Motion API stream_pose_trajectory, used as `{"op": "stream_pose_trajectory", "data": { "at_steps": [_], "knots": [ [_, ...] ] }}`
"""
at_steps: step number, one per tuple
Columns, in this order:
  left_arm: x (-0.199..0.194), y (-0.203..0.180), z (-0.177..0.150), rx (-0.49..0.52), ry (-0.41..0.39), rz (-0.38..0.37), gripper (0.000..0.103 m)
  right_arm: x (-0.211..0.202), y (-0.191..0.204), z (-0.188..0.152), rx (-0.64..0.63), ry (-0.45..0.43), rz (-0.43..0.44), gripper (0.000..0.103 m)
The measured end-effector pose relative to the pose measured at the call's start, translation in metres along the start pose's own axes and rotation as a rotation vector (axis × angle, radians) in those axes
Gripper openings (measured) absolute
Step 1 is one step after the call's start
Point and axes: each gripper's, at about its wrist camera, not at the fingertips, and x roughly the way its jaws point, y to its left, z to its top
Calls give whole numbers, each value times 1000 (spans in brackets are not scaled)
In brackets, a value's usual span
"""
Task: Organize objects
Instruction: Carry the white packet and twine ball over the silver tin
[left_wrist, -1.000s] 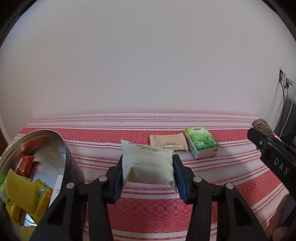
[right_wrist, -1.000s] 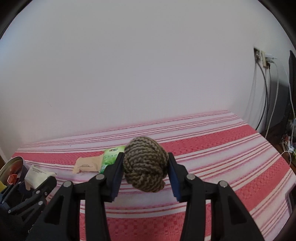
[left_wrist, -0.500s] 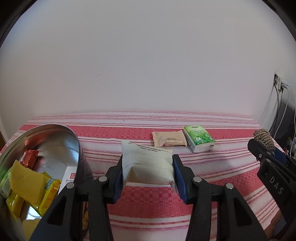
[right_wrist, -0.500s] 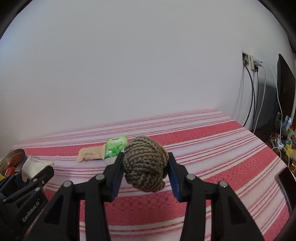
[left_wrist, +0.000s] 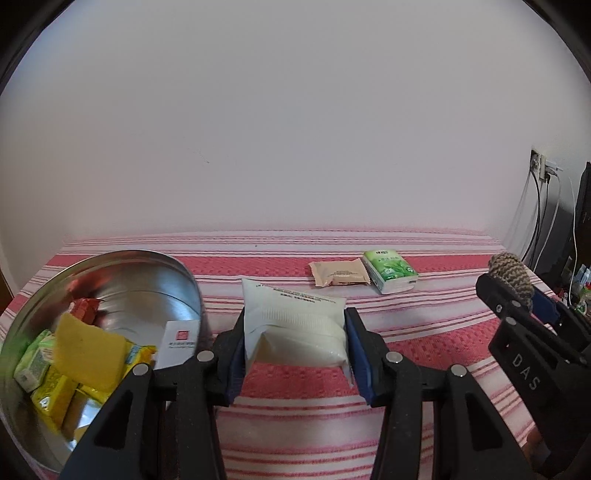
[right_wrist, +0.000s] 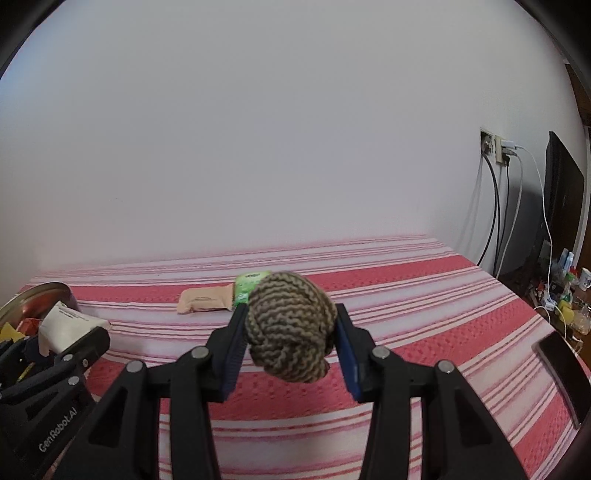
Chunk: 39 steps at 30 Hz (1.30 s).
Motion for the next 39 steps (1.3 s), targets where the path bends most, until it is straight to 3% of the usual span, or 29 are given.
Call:
{"op": "stream_pose_trajectory", "data": {
  "at_steps": [16,39],
  "knots": [
    [-38,52,9,-49,-45,14,50,-29,48,-3,46,9,107,45],
    [-57,159,11,-136,-59,171,50,-65,161,9,-46,-55,299,45]
  ]
}}
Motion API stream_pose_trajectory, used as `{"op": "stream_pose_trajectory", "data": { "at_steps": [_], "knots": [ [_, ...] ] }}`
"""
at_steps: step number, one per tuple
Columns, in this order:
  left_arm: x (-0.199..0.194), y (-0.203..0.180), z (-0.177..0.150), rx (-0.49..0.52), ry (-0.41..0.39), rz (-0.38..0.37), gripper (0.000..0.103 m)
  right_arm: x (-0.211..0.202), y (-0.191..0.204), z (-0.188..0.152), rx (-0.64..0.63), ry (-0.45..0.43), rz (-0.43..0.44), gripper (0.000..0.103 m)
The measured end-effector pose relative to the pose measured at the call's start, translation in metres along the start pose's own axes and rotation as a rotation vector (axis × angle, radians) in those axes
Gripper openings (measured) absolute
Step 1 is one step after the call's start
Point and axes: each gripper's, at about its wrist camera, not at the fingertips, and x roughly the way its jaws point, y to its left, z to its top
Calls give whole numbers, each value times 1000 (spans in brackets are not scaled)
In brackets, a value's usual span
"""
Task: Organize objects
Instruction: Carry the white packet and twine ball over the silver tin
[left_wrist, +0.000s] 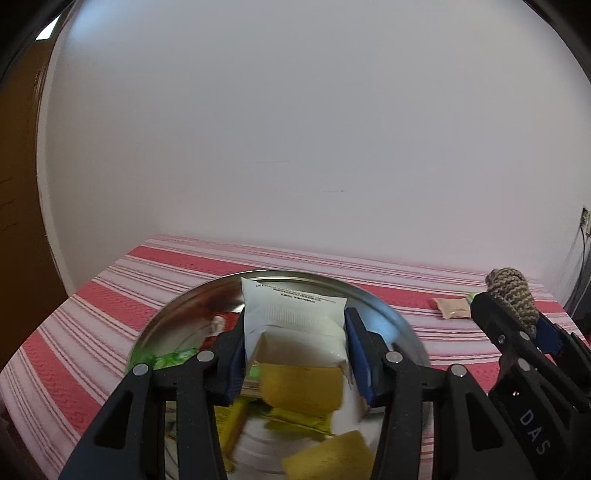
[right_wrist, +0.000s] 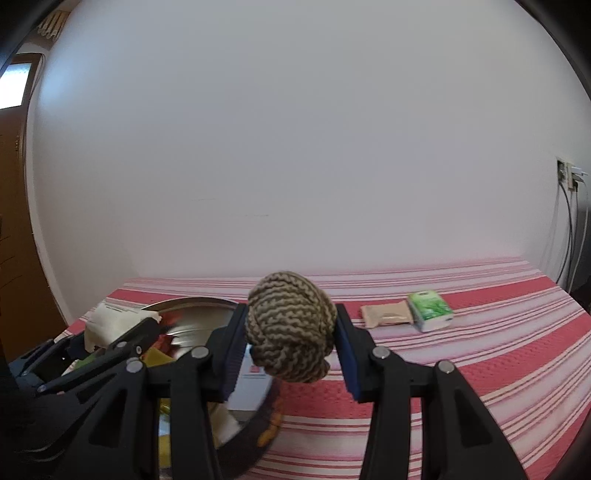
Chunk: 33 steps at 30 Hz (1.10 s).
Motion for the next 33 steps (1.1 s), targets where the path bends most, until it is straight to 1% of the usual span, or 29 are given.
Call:
{"op": "stream_pose_trajectory", "data": {
  "at_steps": [6,13,17,20,22,26,33],
  "knots": [
    [7,21,4,-24,11,26,50,5,13,1,-13,10,24,45],
    [18,42,8,-24,28,60,50,10,27,9,-37,6,46,45],
    [24,54,12,-28,51,93,50,11,36,10,-42,26,56,45],
    [27,62,14,-31,65,102,50,17,40,11,-46,40,62,45],
    [29,63,14,-22,67,107,50,19,45,10,-47,49,66,45],
    [25,54,17,6,82,117,50,24,53,5,-61,79,76,45],
    [32,55,14,3,140,143,50,31,47,9,-66,142,72,45]
  ]
}}
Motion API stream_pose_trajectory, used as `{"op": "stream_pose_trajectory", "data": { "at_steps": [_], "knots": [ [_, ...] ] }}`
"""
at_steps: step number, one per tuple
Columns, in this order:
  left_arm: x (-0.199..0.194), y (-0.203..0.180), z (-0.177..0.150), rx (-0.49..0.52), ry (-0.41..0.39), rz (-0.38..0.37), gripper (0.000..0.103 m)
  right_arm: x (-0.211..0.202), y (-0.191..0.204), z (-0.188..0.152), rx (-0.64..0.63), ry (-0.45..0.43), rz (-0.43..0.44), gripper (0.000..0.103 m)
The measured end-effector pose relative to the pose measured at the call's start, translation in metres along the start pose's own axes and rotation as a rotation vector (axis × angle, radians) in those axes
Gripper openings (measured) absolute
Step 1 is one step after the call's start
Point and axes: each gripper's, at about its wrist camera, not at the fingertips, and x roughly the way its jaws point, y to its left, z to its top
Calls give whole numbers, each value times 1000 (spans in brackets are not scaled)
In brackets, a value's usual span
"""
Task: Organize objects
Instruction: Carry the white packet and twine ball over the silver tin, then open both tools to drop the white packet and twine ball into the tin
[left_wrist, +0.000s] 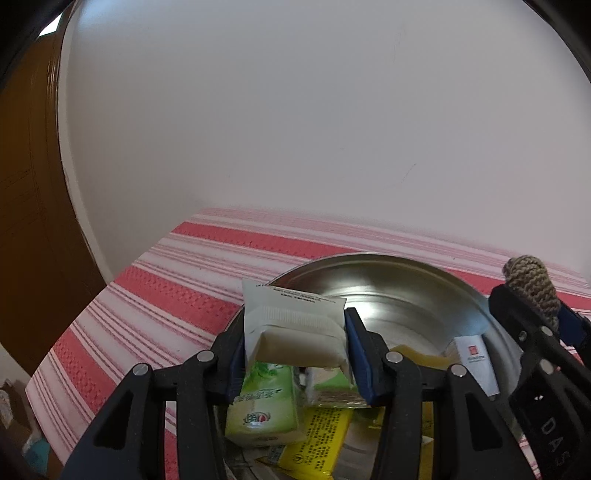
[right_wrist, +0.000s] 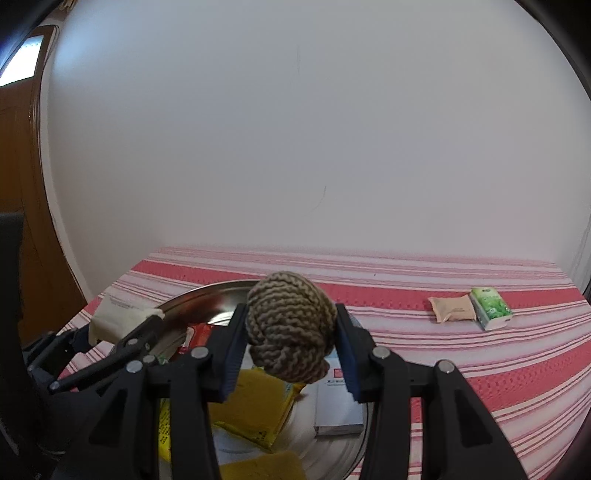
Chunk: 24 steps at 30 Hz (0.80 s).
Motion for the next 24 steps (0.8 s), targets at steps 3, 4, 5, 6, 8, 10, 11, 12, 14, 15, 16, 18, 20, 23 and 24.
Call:
{"op": "stream_pose_trajectory", "data": {
  "at_steps": [3,4,5,6,8,10,11,12,14,15,16,18,20,23,24],
  "knots": [
    [2,2,-1,0,22,8,50,6,3,-2,-17,19,0,45],
    [6,2,-1,1,25,10,50,7,4,-3,-22,24,1,45],
    [5,1,-1,5,26,11,50,11,13,-5,-26,32,4,45],
    [5,0,-2,12,26,13,50,12,14,-6,-28,40,10,45],
    [6,0,-4,21,29,22,50,16,17,-8,-31,47,17,45],
    [5,-3,-6,25,38,29,50,19,16,-9,-40,53,20,45],
    [2,-8,-6,27,43,30,50,19,14,-9,-45,54,22,45],
    [-1,-8,-7,27,46,33,50,21,16,-10,-47,55,20,45],
    [-1,-8,-9,29,57,42,50,24,16,-10,-50,65,22,45],
    [0,-7,-9,29,60,44,50,29,20,-11,-54,72,23,45],
    [0,-8,-9,30,64,48,50,30,20,-11,-59,78,19,45],
    [3,-7,-10,37,76,61,50,34,21,-14,-67,93,19,45],
    [6,-5,-11,38,83,62,51,38,20,-17,-64,116,30,46],
    [2,-2,-10,22,57,63,65,39,16,-18,-55,132,61,53],
    [-1,-2,-8,5,55,68,73,38,14,-17,-49,128,60,60]
  ]
}}
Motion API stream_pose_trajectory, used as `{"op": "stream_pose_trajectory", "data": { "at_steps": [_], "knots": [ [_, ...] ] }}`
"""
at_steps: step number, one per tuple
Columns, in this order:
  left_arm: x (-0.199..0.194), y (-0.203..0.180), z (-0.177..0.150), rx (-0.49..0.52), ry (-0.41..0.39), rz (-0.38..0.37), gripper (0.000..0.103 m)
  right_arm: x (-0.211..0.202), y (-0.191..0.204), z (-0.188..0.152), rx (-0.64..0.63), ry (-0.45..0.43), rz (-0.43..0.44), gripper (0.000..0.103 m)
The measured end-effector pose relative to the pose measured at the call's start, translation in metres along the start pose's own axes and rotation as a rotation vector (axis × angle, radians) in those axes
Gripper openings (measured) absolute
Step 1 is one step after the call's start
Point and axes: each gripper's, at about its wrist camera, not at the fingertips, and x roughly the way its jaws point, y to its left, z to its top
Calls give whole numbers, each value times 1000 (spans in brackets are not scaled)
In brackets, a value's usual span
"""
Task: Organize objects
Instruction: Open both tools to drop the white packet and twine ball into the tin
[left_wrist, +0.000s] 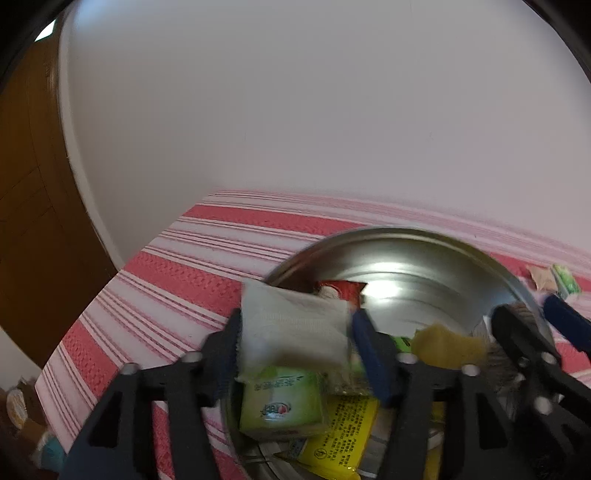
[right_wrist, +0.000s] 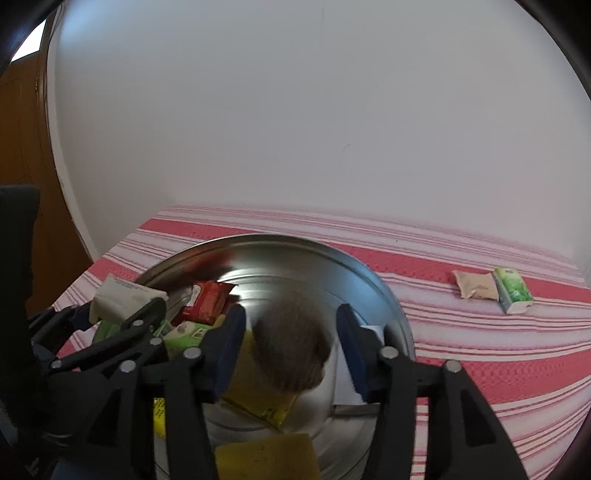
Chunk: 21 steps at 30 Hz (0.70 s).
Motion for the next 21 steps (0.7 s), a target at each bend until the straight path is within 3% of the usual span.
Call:
{"op": "stream_pose_trajectory", "data": {
  "at_steps": [3,4,8,12,21],
  "knots": [
    [-7,8,4,-54,-27,-29,84,-11,-14,1,54,-48,-5,89],
    [-11,8,5,-60,-44,-34,85,-17,-21,1,83,-78,5,93],
    [-16,-2,5,-39,-78,-31,93,-34,-36,3,133,-149,7,99],
    [-16,-8,3,-35,-73,-49,93,-44,-49,0,163,-200,7,103],
    [-21,-25,1,-41,-83,-87,93,-50,-73,-2,212,-219,-41,103]
  ]
}}
